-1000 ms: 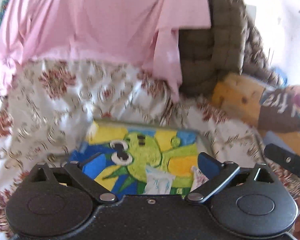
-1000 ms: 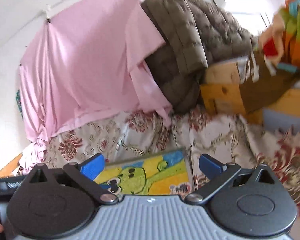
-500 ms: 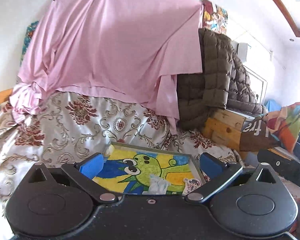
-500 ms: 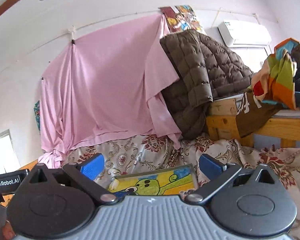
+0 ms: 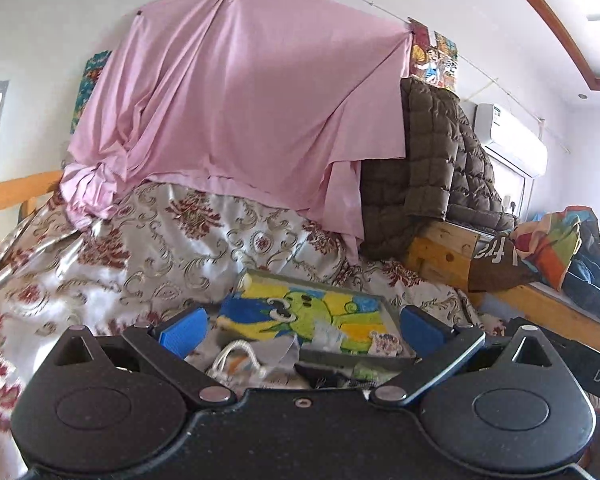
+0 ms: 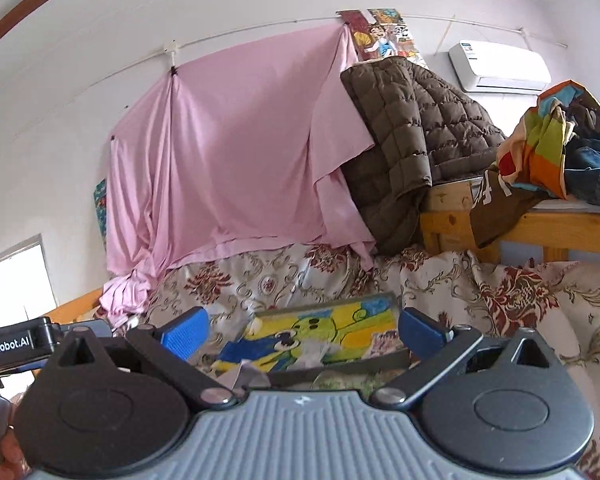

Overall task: Organize soft objects
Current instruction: 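Lift both tools away from the tray and return toward the pile, then grasp the grey face mask with the left gripper while the right gripper grasps the orange cup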

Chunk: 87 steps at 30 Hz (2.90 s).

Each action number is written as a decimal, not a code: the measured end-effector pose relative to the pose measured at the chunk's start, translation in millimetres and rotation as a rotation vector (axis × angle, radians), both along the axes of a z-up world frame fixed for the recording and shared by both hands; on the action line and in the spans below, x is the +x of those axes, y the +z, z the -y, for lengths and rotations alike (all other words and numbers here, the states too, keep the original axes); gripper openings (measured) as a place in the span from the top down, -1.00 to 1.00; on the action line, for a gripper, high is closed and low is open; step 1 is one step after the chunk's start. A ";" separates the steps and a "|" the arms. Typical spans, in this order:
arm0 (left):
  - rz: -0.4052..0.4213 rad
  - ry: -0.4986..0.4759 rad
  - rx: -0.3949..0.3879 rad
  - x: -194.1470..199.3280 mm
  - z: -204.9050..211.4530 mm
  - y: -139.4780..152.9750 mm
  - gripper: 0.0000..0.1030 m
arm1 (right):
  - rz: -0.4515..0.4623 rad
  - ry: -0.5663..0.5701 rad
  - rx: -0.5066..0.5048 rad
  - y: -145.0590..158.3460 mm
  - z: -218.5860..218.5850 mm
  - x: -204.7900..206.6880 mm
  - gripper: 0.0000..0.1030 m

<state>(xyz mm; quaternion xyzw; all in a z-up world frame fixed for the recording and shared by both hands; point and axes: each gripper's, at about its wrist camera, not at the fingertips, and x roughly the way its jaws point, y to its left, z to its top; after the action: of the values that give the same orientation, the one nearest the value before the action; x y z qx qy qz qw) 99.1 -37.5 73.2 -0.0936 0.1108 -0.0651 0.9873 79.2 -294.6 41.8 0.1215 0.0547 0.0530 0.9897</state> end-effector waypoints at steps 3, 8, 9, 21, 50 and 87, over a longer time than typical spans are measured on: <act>-0.014 0.000 0.004 -12.2 -8.9 -6.7 -0.99 | -0.025 0.024 -0.016 -3.6 -6.3 -10.7 -1.00; -0.045 -0.004 0.043 -28.2 -21.5 -19.7 -0.99 | -0.071 0.045 -0.055 -10.4 -18.0 -21.7 -1.00; -0.053 -0.005 0.052 -31.1 -24.4 -22.6 -0.99 | -0.080 0.046 -0.062 -11.5 -20.5 -23.3 -1.00; -0.219 -0.012 0.076 -40.0 -41.6 -58.1 -0.99 | -0.277 0.021 -0.086 -28.9 -32.6 -23.5 -1.00; -0.645 -0.168 0.160 63.3 -33.6 -111.8 -0.98 | -0.779 0.128 -0.160 -81.7 -54.3 40.0 -1.00; -0.717 -0.248 0.024 95.9 -35.3 -137.0 0.14 | -0.920 0.229 -0.051 -114.3 -71.5 79.8 -0.99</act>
<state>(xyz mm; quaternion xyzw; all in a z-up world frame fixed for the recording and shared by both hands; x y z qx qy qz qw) 195.0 -2.2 -63.8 -0.0848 0.4605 -0.1461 0.8714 159.0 -223.1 -72.5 0.1013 0.5018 0.1012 0.8531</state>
